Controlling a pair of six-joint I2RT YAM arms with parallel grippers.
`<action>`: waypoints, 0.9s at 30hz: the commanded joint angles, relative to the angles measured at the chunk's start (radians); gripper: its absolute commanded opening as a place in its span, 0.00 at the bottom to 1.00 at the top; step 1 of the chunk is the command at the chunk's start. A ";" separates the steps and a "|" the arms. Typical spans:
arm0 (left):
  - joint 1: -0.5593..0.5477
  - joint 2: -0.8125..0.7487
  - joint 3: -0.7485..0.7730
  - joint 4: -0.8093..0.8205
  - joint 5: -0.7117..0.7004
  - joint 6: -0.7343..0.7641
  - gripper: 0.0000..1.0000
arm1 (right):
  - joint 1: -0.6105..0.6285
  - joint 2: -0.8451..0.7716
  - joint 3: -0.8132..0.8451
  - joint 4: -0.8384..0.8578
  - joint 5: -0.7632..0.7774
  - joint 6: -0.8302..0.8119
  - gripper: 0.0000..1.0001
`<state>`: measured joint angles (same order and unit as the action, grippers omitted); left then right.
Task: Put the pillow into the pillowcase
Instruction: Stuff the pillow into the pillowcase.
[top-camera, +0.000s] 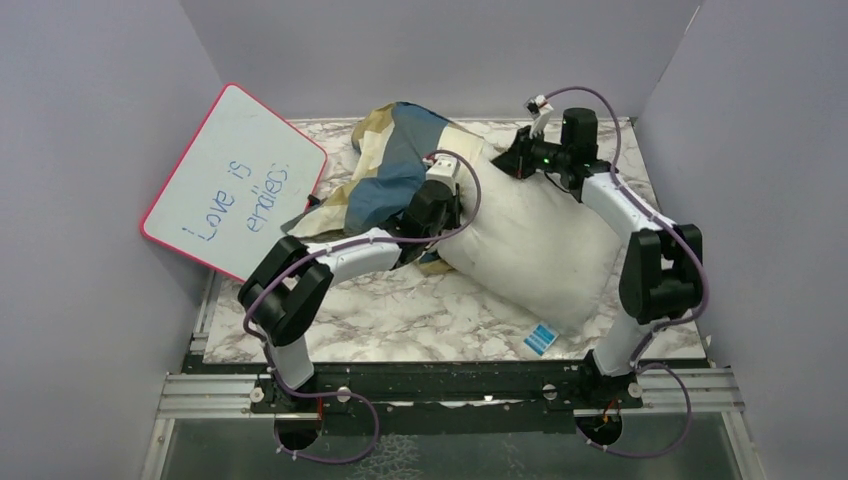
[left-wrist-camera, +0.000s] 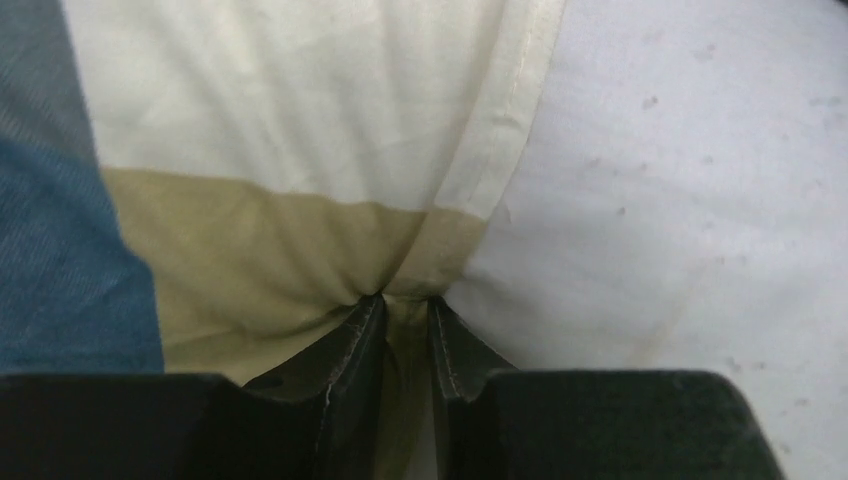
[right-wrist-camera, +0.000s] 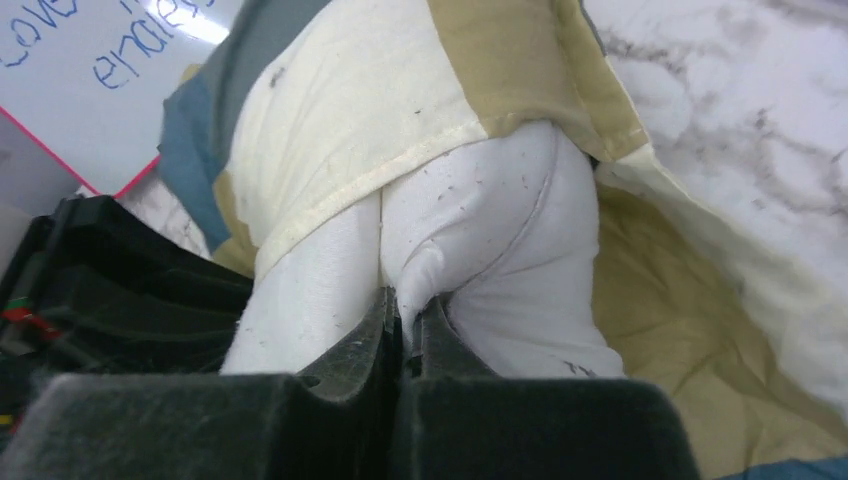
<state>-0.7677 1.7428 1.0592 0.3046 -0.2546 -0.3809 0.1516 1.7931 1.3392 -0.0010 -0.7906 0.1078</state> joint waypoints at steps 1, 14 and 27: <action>-0.001 0.084 0.145 -0.019 0.068 0.031 0.23 | 0.066 -0.205 -0.006 0.071 -0.017 -0.055 0.00; -0.015 -0.070 0.074 0.066 0.077 -0.054 0.24 | 0.120 -0.390 -0.219 0.149 0.106 -0.247 0.00; -0.015 -0.458 -0.101 -0.112 -0.089 0.004 0.51 | 0.146 -0.369 -0.353 0.238 0.145 -0.174 0.00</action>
<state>-0.7811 1.3270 0.9112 0.2165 -0.2676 -0.4343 0.2916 1.3853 0.9989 0.1711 -0.6731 -0.1104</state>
